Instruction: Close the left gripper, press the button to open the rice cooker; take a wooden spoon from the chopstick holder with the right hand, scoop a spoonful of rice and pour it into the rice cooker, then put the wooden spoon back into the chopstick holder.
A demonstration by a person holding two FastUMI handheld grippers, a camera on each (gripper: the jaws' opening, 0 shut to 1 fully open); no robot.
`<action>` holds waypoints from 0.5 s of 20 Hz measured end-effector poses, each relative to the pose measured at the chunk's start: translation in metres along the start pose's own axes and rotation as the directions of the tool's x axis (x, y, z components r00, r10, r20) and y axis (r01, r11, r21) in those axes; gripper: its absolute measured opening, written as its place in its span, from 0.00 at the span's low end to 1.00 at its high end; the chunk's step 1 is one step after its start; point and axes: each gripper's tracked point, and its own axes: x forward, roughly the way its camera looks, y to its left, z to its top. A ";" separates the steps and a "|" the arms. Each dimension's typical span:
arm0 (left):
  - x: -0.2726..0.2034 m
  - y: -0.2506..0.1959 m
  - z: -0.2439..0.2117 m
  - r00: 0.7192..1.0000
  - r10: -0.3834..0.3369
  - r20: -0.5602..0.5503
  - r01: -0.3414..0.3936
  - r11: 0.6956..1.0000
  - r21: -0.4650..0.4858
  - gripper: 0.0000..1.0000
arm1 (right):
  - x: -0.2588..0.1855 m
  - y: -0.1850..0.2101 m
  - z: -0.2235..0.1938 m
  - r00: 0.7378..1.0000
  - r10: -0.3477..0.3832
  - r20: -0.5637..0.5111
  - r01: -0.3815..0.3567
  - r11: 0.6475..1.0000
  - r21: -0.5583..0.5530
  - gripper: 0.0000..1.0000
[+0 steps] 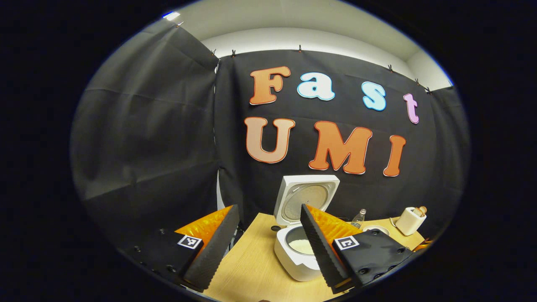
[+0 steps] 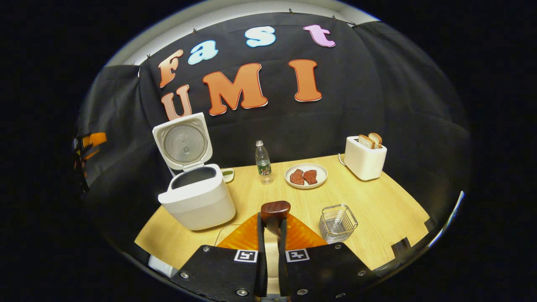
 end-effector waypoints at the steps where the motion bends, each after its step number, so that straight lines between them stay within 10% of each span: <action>1: 0.001 0.003 -0.003 1.000 -0.008 -0.004 0.008 1.000 0.011 1.00 | 0.001 0.000 -0.007 1.000 -0.019 -0.013 0.018 1.000 -0.019 0.10; 10: 0.011 0.013 -0.014 0.997 -0.061 -0.041 0.062 0.998 0.019 1.00 | 0.007 0.014 -0.058 0.991 -0.094 -0.093 0.090 0.994 -0.056 0.10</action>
